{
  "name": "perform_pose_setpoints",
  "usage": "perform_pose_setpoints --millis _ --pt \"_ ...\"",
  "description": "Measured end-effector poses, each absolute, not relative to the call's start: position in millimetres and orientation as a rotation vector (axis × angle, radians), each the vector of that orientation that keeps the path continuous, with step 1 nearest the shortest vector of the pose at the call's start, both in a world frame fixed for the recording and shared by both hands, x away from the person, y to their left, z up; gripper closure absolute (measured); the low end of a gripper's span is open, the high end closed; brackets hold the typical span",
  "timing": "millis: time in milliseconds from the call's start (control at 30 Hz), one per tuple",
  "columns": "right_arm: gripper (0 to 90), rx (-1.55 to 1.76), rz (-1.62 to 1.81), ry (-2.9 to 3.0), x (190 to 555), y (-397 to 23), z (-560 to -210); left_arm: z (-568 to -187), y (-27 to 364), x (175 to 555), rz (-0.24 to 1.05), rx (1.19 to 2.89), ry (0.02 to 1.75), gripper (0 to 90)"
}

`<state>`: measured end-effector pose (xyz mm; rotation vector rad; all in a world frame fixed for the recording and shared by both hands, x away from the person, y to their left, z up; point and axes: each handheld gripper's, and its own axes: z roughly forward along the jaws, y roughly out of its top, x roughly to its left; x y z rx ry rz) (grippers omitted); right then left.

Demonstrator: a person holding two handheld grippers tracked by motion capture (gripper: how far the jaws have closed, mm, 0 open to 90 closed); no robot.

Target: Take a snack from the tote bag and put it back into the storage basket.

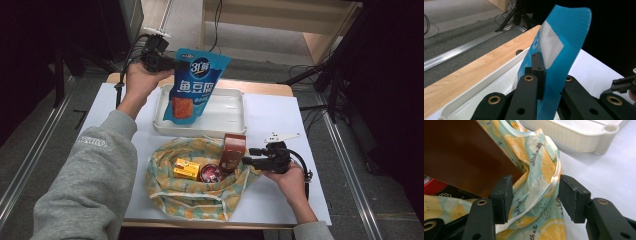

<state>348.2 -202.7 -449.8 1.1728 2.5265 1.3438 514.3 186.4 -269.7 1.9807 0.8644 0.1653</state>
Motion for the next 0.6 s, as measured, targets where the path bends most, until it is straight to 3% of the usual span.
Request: perform_pose_setpoints --millis 600 --pt "46.4 1.157 1.324 2.539 350.2 -197.2 -450.1 -288.4 212.0 499.2 0.155 1.988 0.872 89.7"
